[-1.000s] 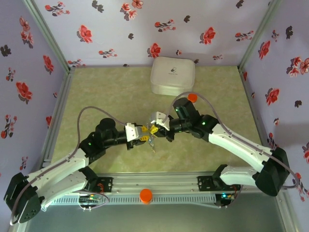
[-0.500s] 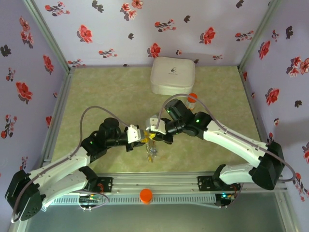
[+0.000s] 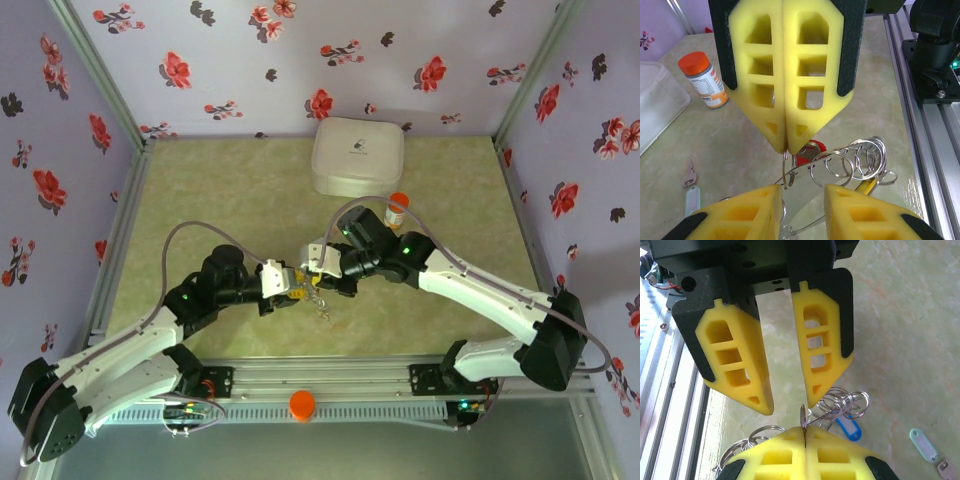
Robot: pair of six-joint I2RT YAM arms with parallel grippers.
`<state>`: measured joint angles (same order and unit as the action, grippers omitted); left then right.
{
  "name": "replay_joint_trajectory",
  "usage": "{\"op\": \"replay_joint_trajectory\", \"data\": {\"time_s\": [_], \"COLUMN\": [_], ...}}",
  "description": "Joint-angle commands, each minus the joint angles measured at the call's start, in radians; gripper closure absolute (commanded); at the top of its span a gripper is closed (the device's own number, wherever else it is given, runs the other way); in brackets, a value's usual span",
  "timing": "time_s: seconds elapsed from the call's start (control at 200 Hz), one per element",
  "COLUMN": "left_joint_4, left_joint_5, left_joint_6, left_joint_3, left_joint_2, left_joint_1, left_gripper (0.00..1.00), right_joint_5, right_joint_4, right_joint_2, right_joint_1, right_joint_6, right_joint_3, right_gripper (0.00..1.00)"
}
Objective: Put the keys on the keyring
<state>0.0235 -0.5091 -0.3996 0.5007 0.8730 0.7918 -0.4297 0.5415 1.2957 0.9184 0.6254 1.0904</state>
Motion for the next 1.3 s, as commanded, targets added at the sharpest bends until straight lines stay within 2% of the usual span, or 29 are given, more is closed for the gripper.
{"op": "replay_joint_trajectory", "data": {"time_s": [0.0, 0.175, 0.29, 0.375, 0.425, 0.505, 0.575, 0.645, 0.795, 1.055, 1.295], "left_joint_4": [0.027, 0.052, 0.053, 0.049, 0.050, 0.080, 0.175, 0.296, 0.438, 0.513, 0.587], "left_joint_5": [-0.018, -0.026, -0.031, -0.031, -0.031, -0.025, -0.024, -0.028, -0.023, -0.024, -0.034], "left_joint_6": [0.008, 0.011, 0.008, 0.003, 0.004, 0.024, 0.074, 0.134, 0.188, 0.226, 0.261], "left_joint_3": [0.015, 0.017, 0.019, 0.022, 0.020, 0.004, -0.042, -0.092, -0.146, -0.181, -0.197], "left_joint_2": [0.010, 0.024, 0.027, 0.027, 0.026, 0.017, 0.003, 0.000, -0.003, -0.005, 0.017], "left_joint_1": [0.000, 0.000, 0.000, 0.000, 0.000, -0.002, -0.003, -0.003, -0.003, -0.007, -0.009], "left_gripper": [0.74, 0.81, 0.90, 1.00, 1.00, 1.00, 1.00, 1.00, 1.00, 1.00, 1.00], "right_joint_5": [-0.001, -0.019, -0.021, -0.032, -0.040, -0.122, -0.193, -0.227, -0.243, -0.292, -0.284], "right_joint_4": [-0.023, -0.049, -0.055, -0.070, -0.089, -0.192, -0.309, -0.351, -0.358, -0.391, -0.445], "right_joint_2": [-0.016, -0.011, -0.005, -0.009, -0.021, -0.068, -0.108, -0.120, -0.105, -0.090, -0.092], "right_joint_1": [0.014, 0.019, 0.024, 0.025, 0.022, -0.030, -0.091, -0.111, -0.112, -0.112, -0.113], "right_joint_6": [-0.013, -0.030, -0.042, -0.059, -0.084, -0.176, -0.265, -0.291, -0.308, -0.313, -0.301], "right_joint_3": [0.001, -0.006, -0.012, -0.019, -0.029, -0.093, -0.171, -0.208, -0.224, -0.253, -0.283], "right_gripper": [1.00, 1.00, 1.00, 1.00, 1.00, 0.73, 0.70, 0.69, 0.69, 0.70, 0.83]}}
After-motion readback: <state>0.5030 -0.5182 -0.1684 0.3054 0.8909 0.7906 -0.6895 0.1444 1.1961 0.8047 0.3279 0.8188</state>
